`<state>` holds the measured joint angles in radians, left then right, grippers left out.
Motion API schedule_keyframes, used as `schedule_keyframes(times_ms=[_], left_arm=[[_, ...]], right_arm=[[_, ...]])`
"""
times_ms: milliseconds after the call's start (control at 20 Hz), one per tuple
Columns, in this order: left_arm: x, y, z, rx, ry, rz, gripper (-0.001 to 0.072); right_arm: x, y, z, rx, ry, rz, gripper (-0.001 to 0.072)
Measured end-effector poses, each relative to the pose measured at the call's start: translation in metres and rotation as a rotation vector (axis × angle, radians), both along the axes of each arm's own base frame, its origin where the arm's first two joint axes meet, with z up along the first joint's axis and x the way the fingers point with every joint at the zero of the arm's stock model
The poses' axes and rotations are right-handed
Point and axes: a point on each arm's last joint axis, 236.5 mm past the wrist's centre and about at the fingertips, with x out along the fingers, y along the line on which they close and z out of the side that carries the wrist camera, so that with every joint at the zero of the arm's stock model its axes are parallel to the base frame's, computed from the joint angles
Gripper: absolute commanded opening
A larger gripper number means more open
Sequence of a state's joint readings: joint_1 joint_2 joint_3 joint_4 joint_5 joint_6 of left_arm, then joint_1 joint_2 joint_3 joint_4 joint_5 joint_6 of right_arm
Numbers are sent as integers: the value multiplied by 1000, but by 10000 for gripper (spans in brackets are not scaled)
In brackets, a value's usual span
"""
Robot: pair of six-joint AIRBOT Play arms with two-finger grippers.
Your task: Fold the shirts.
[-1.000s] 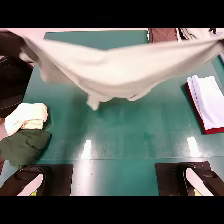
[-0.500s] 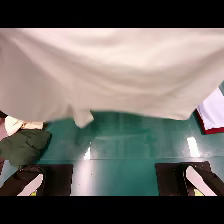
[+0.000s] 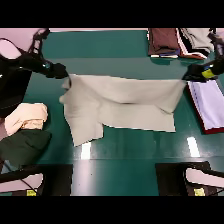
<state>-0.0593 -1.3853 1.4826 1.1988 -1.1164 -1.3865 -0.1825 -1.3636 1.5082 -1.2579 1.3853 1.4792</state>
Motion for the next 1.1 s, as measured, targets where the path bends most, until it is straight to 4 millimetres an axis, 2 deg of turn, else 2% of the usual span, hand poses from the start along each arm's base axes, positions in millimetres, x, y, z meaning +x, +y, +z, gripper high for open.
schedule_keyframes(times_ms=[100, 200, 300, 400, 600, 700, 850, 1050, 1100], left_arm=[[13, 21, -11, -27, 36, 82, 484], [9, 44, -17, -38, 85, 131, 485], [-10, 62, -30, -40, 155, 159, 485], [-35, 70, -50, -45, 228, 179, 485], [-88, 68, -112, -74, 379, 214, 485], [-104, 63, -137, -105, 417, 243, 485], [-114, 51, -161, -169, 438, 289, 485], [-117, 24, -177, -200, 442, 270, 482], [-117, 17, -178, -208, 441, 263, 345]], right_arm=[[14, -1, -10, -2, 13, 1, 390], [17, 1, -14, -5, 29, 9, 390], [9, 4, -17, -5, 45, 24, 390], [-5, 11, -20, 4, 55, 43, 389], [-26, 27, -25, 52, 37, 59, 390], [-35, 35, -27, 73, 33, 64, 390], [-42, 42, -25, 91, 21, 70, 390], [-45, 45, -23, 99, 11, 72, 390], [-45, 45, -23, 99, 12, 72, 390]])
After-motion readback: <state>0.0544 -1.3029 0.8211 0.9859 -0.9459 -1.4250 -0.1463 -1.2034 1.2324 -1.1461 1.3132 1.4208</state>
